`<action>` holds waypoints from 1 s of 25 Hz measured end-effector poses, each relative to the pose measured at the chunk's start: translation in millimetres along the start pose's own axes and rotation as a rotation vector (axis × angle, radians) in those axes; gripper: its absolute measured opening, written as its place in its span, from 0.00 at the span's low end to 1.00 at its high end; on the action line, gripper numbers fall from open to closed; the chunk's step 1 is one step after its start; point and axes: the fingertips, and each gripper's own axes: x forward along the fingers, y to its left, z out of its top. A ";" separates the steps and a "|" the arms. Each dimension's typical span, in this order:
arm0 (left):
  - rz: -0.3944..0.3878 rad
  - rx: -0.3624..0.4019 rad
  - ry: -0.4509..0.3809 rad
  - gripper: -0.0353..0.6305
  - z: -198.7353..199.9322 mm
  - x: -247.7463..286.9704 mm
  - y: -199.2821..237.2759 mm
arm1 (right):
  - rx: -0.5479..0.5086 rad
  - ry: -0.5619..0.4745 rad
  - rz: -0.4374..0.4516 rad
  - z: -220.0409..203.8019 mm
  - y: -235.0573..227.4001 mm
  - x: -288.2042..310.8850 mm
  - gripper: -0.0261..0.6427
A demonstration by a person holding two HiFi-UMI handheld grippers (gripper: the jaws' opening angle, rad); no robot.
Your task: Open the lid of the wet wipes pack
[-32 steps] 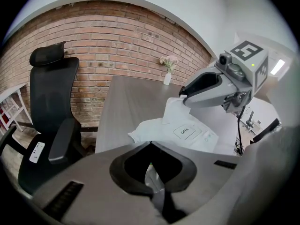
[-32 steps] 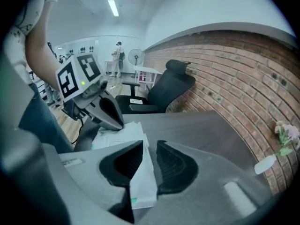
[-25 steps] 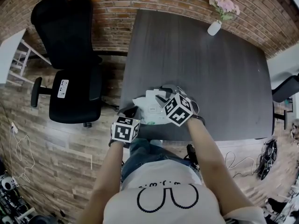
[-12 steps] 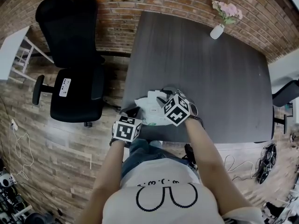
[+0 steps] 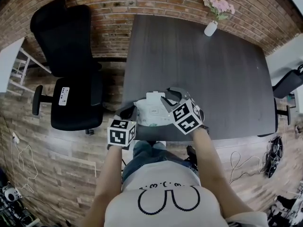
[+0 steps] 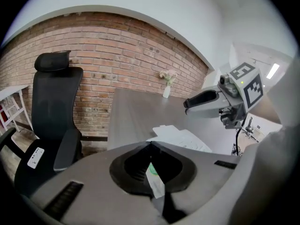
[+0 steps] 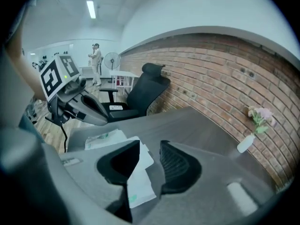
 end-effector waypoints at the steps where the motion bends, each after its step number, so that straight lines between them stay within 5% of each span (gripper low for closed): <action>1: -0.002 0.008 -0.026 0.05 8.2 -4.0 0.3 | 0.018 -0.018 -0.017 3.9 -0.4 -6.8 0.24; 5: -0.012 0.068 -0.126 0.05 38.1 -20.4 -2.0 | 0.078 -0.108 -0.077 19.2 2.9 -34.0 0.05; 17: -0.027 0.229 -0.397 0.05 109.5 -75.2 -21.2 | 0.120 -0.265 -0.231 51.3 7.0 -89.1 0.04; 25: 0.009 0.260 -0.496 0.05 135.3 -109.1 -38.4 | 0.086 -0.365 -0.266 78.8 5.5 -130.8 0.04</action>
